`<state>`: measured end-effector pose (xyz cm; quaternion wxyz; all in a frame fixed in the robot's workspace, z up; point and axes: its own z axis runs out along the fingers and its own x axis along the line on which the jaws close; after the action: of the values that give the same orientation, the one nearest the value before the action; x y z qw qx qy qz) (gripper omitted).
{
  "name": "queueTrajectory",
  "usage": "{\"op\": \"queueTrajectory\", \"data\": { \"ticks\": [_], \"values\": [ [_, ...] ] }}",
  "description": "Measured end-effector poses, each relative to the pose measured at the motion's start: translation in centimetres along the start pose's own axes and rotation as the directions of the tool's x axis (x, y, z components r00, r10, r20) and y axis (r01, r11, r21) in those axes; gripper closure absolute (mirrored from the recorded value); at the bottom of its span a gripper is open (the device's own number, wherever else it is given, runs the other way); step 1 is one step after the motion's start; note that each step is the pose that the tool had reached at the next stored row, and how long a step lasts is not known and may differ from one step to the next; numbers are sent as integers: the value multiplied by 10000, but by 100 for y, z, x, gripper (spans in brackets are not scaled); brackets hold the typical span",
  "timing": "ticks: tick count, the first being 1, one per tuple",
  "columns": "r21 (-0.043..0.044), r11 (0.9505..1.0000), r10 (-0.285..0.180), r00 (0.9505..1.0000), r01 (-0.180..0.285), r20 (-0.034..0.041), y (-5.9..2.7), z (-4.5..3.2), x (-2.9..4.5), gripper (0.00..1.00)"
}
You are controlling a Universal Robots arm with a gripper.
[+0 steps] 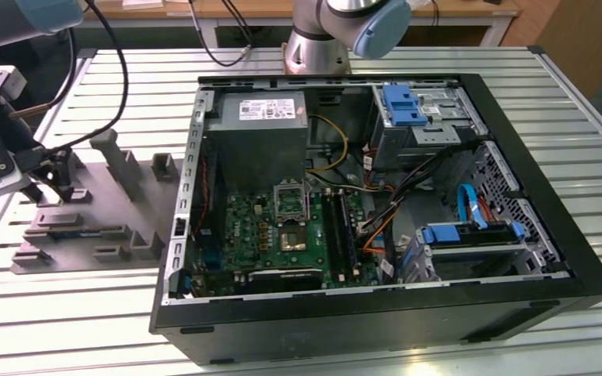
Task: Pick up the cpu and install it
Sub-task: 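Pick up the cpu and move it towards the insertion slot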
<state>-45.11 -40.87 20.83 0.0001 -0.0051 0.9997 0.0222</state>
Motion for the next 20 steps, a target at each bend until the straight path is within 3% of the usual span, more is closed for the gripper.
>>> {"op": "queueTrajectory", "data": {
  "ticks": [20],
  "values": [
    [0, 10000, 0, 10000, 0, -1, 3, -63, 0, 53]
  ]
}}
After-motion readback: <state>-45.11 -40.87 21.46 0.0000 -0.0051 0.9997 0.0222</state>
